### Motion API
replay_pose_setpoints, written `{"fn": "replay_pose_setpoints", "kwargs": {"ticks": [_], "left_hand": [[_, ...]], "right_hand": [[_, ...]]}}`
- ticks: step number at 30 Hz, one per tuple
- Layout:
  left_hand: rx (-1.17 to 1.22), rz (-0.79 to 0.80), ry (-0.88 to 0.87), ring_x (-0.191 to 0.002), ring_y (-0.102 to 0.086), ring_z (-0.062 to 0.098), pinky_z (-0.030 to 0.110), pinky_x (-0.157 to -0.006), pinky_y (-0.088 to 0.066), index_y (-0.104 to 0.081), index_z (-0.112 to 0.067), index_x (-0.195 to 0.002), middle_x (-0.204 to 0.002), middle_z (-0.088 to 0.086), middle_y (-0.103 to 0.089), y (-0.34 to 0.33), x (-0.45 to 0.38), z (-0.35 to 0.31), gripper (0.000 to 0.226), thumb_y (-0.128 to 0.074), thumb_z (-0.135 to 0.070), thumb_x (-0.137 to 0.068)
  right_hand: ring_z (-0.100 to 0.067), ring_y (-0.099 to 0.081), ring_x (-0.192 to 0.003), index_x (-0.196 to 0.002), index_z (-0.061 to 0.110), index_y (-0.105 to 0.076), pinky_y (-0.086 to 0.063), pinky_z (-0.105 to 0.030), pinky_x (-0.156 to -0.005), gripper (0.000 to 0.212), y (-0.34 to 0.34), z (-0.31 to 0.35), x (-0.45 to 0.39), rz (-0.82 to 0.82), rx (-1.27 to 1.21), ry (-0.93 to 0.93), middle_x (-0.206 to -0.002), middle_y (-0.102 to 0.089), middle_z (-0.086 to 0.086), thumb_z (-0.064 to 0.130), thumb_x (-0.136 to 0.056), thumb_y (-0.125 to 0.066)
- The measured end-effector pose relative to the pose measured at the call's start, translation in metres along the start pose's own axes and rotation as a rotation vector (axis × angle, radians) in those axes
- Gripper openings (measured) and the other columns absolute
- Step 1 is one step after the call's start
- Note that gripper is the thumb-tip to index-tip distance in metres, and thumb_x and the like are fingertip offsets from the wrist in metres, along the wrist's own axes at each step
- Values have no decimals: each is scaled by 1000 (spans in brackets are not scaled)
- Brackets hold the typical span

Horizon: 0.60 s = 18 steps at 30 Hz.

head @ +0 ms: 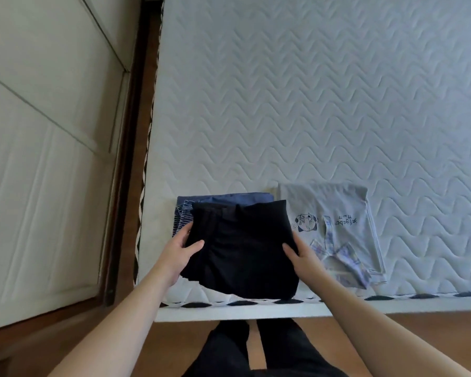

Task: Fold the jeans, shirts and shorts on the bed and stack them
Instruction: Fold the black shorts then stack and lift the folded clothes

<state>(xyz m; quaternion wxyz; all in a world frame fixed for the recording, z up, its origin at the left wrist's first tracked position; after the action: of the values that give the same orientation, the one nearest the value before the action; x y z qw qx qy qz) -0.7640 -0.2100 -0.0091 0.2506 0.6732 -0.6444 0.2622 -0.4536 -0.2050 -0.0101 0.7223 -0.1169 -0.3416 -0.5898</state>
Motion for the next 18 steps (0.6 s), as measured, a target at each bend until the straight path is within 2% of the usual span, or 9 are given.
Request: {"fn": "replay_pose_setpoints", "kwargs": {"ticks": [2,4,6,9,10,12,14,15,18], "left_hand": [[-11,-19,7,-108,-64,3,25,-85,-52,-55,-63,-112,-118,-19,-67,4,-20,8,54,-66,-15,-92],[-19,-43,10,-111,-63,2,25,-88,-52,-55,-64,-111,-119,-19,-66,7,-44,16,55,-67,-14,-91],[-27,-72,2,-113,-61,1,27,-91,-50,-53,-65,-112,-121,-20,-65,11,-68,25,57,-67,-15,-91],[-96,-99,-31,-116,-59,1,30,-97,-47,-52,-65,-116,-126,-20,-63,15,-105,39,58,-67,-15,-91],[-128,-113,-47,-118,-58,1,30,-99,-46,-51,-65,-119,-127,-20,-63,17,-117,44,58,-67,-17,-92],[-264,-150,-71,-120,-54,-1,28,-101,-42,-46,-59,-129,-128,-25,-58,20,-137,53,56,-68,-24,-91],[-469,-205,-85,-118,-51,1,26,-100,-41,-42,-45,-139,-128,-25,-54,23,-152,60,58,-68,-32,-89],[-523,-238,-70,-116,-52,4,27,-96,-41,-42,-40,-140,-125,-22,-55,25,-158,65,59,-68,-36,-88],[-596,-303,-15,-106,-57,13,29,-84,-42,-45,-32,-136,-119,-12,-61,30,-169,74,60,-70,-41,-83]], "right_hand": [[-4,-55,-119,-138,55,-39,-46,-34,-103,47,-5,-6,-22,1,61,7,-129,-58,22,27,-101,-49],[-4,-56,-116,-135,66,-32,-47,-34,-99,51,-7,-12,-47,-14,99,-14,-126,-56,30,31,-101,-48],[5,-54,-113,-131,71,-31,-46,-25,-94,52,-9,-19,-72,-30,104,-22,-121,-54,40,32,-101,-47],[22,-46,-112,-136,67,-31,-39,-6,-85,55,-10,-32,-113,-66,120,-2,-122,-49,46,27,-102,-47],[24,-45,-110,-137,66,-30,-39,-4,-83,56,-10,-36,-126,-78,136,7,-122,-49,45,25,-102,-47],[13,-55,-105,-142,58,-30,-45,-11,-85,58,-11,-53,-146,-94,173,-23,-127,-53,30,21,-101,-48],[-9,-64,-101,-146,42,-33,-53,-32,-90,56,-18,-69,-164,-87,218,-68,-132,-55,10,19,-99,-51],[-17,-63,-107,-147,35,-35,-52,-37,-94,54,-22,-76,-171,-75,250,-84,-134,-53,4,20,-98,-53],[-22,-52,-122,-146,23,-38,-44,-37,-102,55,-26,-81,-183,-120,348,-96,-137,-47,-3,33,-96,-57]]}}
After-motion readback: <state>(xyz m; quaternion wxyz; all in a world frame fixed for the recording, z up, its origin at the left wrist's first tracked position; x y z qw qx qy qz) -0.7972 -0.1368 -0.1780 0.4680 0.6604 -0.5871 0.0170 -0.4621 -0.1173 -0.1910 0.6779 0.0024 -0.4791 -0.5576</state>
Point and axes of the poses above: each hand's wrist, its own x-axis away from the middle knuckle, its own y-axis out of the back of the hand, z = x × y, the point moved 8 cm from there along -x, towards the middle knuckle
